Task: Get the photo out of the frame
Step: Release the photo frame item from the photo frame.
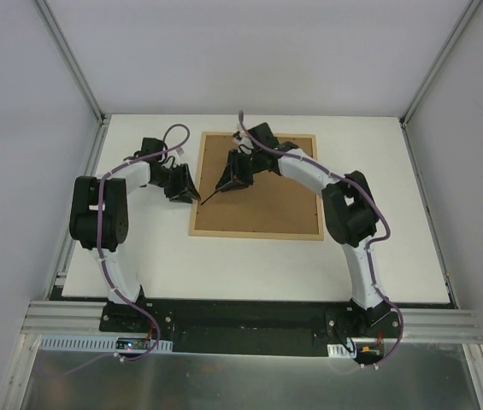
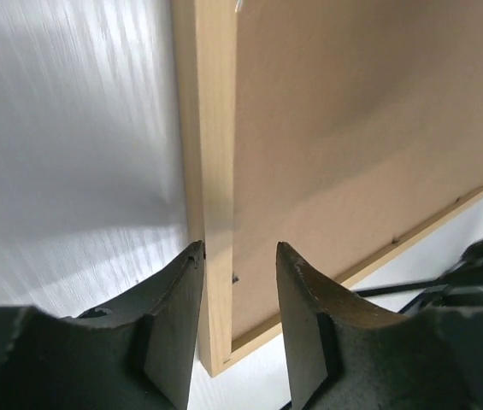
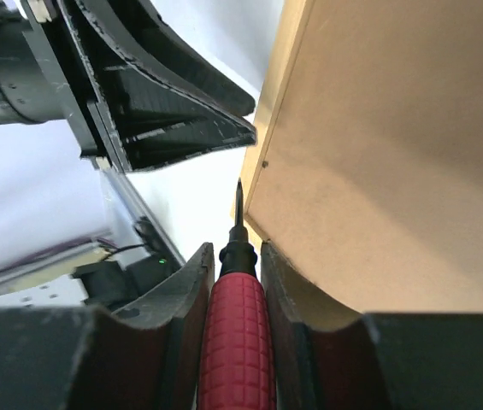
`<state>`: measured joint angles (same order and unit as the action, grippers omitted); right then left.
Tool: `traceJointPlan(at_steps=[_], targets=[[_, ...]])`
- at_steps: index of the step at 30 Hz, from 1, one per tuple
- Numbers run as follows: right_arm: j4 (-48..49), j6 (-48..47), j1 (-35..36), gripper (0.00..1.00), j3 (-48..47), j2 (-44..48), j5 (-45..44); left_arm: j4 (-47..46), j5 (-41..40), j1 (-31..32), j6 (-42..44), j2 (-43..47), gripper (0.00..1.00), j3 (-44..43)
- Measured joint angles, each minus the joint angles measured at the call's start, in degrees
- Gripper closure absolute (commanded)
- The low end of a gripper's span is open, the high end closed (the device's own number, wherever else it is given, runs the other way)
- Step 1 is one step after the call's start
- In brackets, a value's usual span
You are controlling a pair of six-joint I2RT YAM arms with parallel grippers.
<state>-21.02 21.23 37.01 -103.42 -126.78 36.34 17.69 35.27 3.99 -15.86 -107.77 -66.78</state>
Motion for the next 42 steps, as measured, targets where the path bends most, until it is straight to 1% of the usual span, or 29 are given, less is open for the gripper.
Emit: traceJointPlan(at_steps=[2,4,7,9,12,17,19,29,31,32,33,34,36,37,42], targets=[[3.4,1.5,-4.4,1.0,1.9,1.1,4.4,0.3,0.3,-0.4,0.0,-1.0,0.65,-3.3],[5.9,2.6,-8.8,1.0,2.1,1.2,6.8,-0.1,0.2,-0.7,0.0,-2.8,0.68,-7.1],[9.7,3.9,-15.1,1.0,2.1,1.1,8.3,-1.3,0.2,-0.9,0.0,-5.7,0.71,-10.8],[11.6,4.9,-17.4,1.0,1.4,0.4,9.2,-1.6,0.2,-0.8,0.0,-7.7,0.72,-11.6],[13.6,5.9,-17.7,0.99,-1.2,-2.3,10.1,-1.2,0.7,-0.7,-0.3,-10.6,0.73,-11.6],[14.3,7.3,-15.5,0.99,-3.9,-6.9,11.1,-1.6,1.3,0.4,-0.2,-11.0,0.85,-11.9],[14.3,7.6,-14.7,0.99,-4.9,-8.3,11.1,-1.7,1.3,1.0,-0.2,-11.0,0.88,-12.1],[14.1,6.1,-14.6,1.0,-5.2,-10.1,9.9,-3.0,1.6,5.0,-1.7,-11.0,0.92,-11.5],[14.0,5.7,-14.7,1.0,-5.2,-11.0,9.6,-3.2,1.7,5.5,-2.0,-10.9,0.88,-11.3],[13.8,5.6,-14.8,1.0,-5.2,-11.5,9.4,-3.3,1.7,5.7,-2.2,-10.9,0.84,-11.2],[13.6,5.5,-14.8,0.99,-5.2,-12.0,9.3,-3.4,1.7,5.7,-2.3,-10.9,0.79,-11.2],[13.6,5.6,-14.8,1.0,-5.1,-12.3,9.6,-3.5,1.7,5.7,-2.5,-10.8,0.7,-11.1],[13.7,5.5,-15.0,1.0,-4.5,-12.4,9.9,-3.5,1.7,5.7,-2.6,-10.8,0.55,-11.1],[13.9,5.5,-15.1,0.99,-4.4,-12.4,10.0,-3.4,2.2,5.7,-2.9,-10.7,0.51,-11.0],[14.2,4.9,-15.9,1.0,-1.0,-10.4,9.9,-0.4,2.5,6.4,-1.4,-8.0,0.5,-10.3]])
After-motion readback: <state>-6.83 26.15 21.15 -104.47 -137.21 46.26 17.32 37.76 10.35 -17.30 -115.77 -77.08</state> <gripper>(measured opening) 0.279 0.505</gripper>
